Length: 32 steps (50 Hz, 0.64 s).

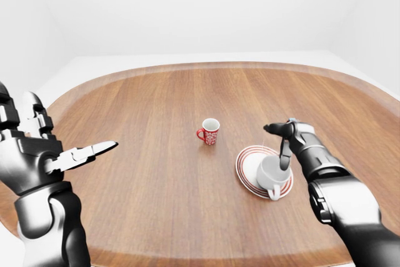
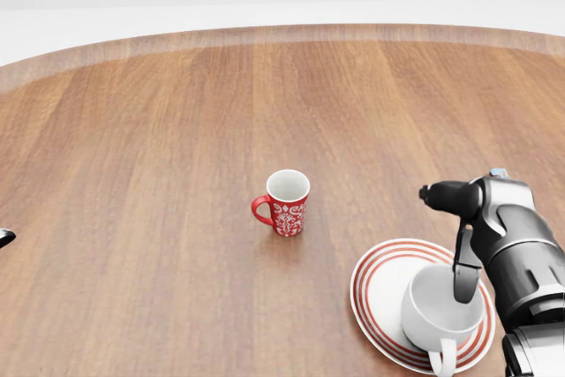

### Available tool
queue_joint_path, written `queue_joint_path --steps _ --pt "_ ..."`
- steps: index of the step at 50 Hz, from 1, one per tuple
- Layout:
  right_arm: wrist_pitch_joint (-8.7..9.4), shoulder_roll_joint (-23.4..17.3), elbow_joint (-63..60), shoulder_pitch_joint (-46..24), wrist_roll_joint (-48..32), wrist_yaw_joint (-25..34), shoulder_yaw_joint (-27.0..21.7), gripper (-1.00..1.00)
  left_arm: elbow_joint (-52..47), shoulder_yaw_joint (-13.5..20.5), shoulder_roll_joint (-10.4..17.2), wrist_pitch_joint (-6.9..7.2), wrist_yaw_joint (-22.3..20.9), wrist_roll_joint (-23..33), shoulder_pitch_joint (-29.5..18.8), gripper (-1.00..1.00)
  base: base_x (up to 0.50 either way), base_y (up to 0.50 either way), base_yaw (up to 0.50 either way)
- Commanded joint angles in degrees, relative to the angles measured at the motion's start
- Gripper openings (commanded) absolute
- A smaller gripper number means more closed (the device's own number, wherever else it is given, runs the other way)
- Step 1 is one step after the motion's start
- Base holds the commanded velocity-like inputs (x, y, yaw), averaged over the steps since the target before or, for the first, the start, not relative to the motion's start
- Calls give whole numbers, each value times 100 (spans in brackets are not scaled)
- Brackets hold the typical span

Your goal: Put the white mug on the plate.

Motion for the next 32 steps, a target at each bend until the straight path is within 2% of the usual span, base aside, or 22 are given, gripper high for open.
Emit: queue_joint_path --steps 1,2,3,4,5,6,7,8,9,10,11,13,15,17,19,20,21,22,23,26,29,32 --pt "0 -796 -4900 529 -1459 839 64 100 -8 5 10 0 6 12 -6 100 0 0 0" --pt "0 -1293 -5644 512 -922 839 373 100 -11 1 8 0 5 18 -3 100 0 0 0" --pt "0 -1470 -5913 564 -729 839 552 100 -12 2 7 0 4 19 -3 100 0 0 0" --pt "0 -2532 -6606 316 707 839 1700 100 -24 18 12 0 4 8 -3 100 0 0 0" --pt "0 -3797 -7686 -37 2041 839 2856 100 -28 23 15 0 5 3 -6 100 0 0 0" --pt "0 -4685 -8581 -401 2883 839 3416 100 -28 20 15 0 10 10 -10 100 0 0 0" --pt "0 -5847 -9627 -1109 4098 839 3923 100 -39 -8 0 0 6 30 5 100 0 0 0" --pt "0 -6378 -9896 -1616 4495 839 4007 100 -29 -28 -13 0 -2 50 17 100 0 0 0" --pt "0 -6538 -9931 -1907 4746 839 4052 100 -20 -31 -16 0 -6 56 19 100 0 0 0" --pt "0 -6667 -9728 -2711 5060 839 4181 100 -30 -21 -16 0 -12 45 22 100 0 0 0" --pt "0 -6606 -9640 -2985 5079 839 4410 100 -31 -19 -17 0 -13 44 22 100 0 0 0" --pt "0 -6553 -8881 -4925 5363 839 5386 100 -39 0 3 0 -9 33 -3 100 0 0 0" --pt "0 -5981 -7906 -6533 5425 839 6551 100 -26 -8 -2 0 -10 41 -4 100 0 0 0" --pt "0 -5181 -6259 -6621 5227 839 7339 100 -32 -23 -6 0 -15 56 8 100 0 0 0" --pt "0 -4043 -3979 -6621 4122 839 6583 100 -45 -17 -6 0 -18 53 14 100 0 0 0" --pt "-253 -3578 -3155 -6621 3594 839 6037 100 -47 -16 -9 0 -17 54 15 100 0 0 0" --pt "-603 -3122 -2586 -6621 2478 839 4992 100 -40 -21 -9 0 -18 56 11 100 0 0 0" --pt "-815 -2592 -1685 -6621 1324 839 4235 100 -41 -31 -11 0 -18 64 9 100 0 0 0" --pt "-924 -2237 -1089 -6621 643 839 3620 100 -40 -36 -15 0 -19 70 13 100 0 0 0" --pt "-899 -1690 -333 -6621 -597 839 2365 100 -45 -38 -22 0 -21 75 21 100 0 0 0" --pt "-797 -1410 -102 -6621 -1288 839 1556 100 -77 -38 -24 0 -20 77 29 100 0 0 0" --pt "-853 -1215 38 -6621 -1647 839 940 100 -74 -45 -31 0 -22 87 30 100 0 0 0"
